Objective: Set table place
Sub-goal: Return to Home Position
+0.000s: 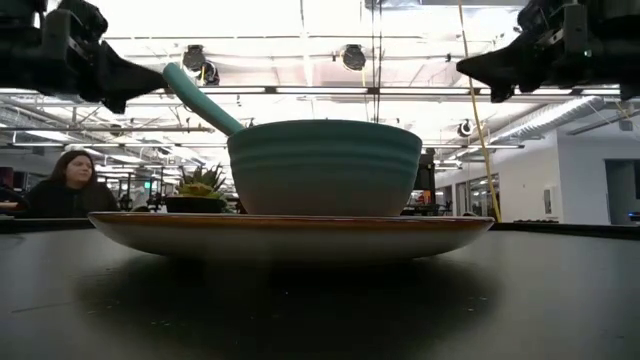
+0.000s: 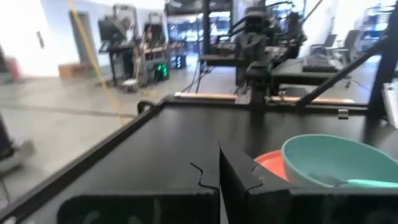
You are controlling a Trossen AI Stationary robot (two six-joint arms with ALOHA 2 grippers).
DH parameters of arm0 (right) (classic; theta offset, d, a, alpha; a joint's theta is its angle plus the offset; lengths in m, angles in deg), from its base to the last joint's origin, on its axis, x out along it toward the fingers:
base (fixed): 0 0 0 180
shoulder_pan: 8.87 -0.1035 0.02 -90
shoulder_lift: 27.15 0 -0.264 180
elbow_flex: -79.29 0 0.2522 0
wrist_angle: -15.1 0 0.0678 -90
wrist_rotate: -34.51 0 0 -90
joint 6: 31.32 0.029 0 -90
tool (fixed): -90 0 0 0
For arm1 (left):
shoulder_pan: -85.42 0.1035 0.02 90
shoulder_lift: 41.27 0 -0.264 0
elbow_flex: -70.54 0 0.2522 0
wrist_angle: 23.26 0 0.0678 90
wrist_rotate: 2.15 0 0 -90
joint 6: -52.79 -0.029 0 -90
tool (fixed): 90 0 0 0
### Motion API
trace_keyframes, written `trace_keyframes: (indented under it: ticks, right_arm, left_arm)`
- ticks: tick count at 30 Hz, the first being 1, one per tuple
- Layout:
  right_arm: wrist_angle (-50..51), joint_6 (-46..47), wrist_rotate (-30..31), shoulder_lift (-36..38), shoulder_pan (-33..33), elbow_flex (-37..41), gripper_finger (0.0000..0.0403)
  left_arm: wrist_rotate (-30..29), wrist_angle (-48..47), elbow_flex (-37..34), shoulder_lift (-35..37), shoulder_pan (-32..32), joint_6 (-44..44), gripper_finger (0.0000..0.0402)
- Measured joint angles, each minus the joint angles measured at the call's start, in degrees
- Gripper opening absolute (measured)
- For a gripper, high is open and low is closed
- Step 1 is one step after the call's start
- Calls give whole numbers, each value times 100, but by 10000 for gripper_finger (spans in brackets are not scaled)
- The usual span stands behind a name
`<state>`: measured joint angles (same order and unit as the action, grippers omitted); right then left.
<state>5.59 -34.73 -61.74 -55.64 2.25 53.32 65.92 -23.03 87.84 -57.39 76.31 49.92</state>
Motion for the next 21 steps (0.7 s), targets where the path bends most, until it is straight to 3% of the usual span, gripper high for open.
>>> trace_keyframes:
  ticks: [6, 21]
  right_arm:
    - [-1080, 492, -467, 225, 368, 557, 0]
    - [10, 390, -789, 1284, 395, 704, 0]
  left_arm:
    - [646, -273, -34, 2, 239, 192, 1]
    - [695, 73, -55, 0, -55, -551, 0]
